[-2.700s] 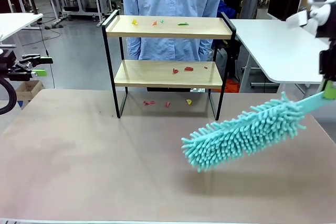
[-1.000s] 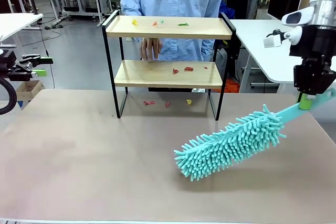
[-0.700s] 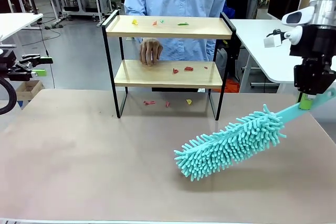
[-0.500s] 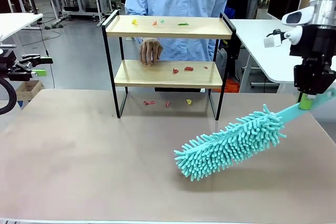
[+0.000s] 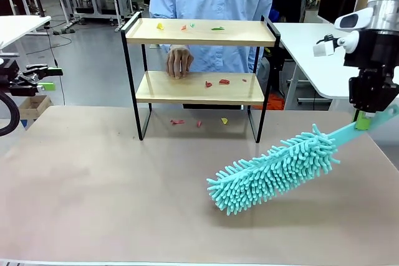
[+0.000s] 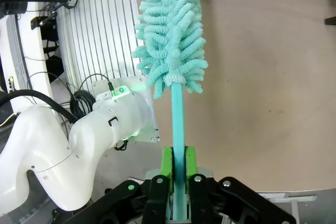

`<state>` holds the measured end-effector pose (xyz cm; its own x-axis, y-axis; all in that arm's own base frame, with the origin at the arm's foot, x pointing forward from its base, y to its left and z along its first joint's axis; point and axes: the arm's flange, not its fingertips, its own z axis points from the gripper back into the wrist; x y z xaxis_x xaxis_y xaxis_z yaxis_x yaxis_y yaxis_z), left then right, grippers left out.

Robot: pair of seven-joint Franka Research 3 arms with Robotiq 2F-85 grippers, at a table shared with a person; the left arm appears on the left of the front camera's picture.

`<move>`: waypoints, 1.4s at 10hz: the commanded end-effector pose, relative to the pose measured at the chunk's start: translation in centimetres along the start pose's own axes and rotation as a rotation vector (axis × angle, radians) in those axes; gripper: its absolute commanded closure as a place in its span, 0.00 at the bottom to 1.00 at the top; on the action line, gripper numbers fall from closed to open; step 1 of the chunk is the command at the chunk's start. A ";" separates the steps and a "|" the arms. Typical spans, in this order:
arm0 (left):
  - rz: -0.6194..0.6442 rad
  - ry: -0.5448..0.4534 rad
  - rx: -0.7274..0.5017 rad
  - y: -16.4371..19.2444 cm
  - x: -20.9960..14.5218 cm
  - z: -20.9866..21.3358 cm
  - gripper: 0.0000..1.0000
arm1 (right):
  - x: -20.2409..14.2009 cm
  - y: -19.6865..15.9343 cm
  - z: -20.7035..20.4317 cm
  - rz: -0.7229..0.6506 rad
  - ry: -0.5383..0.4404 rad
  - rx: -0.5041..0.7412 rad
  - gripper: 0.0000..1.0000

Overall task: Clean the shelf.
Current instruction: Clean the specific section of the Shelf indicated by the human with the Duster.

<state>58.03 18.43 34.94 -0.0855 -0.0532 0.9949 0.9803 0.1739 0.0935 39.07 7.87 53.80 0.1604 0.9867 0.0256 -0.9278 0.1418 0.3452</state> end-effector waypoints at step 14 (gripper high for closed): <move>-0.011 0.001 -0.001 0.0 0.3 -0.1 0.00 | 13.3 13.8 1.4 -0.873 -0.655 -0.285 0.88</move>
<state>58.04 18.42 34.95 -0.0856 -0.0533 0.9949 0.9803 0.1737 0.0937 28.87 22.17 61.15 0.8490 0.3927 0.3536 -0.4974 0.8198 0.2838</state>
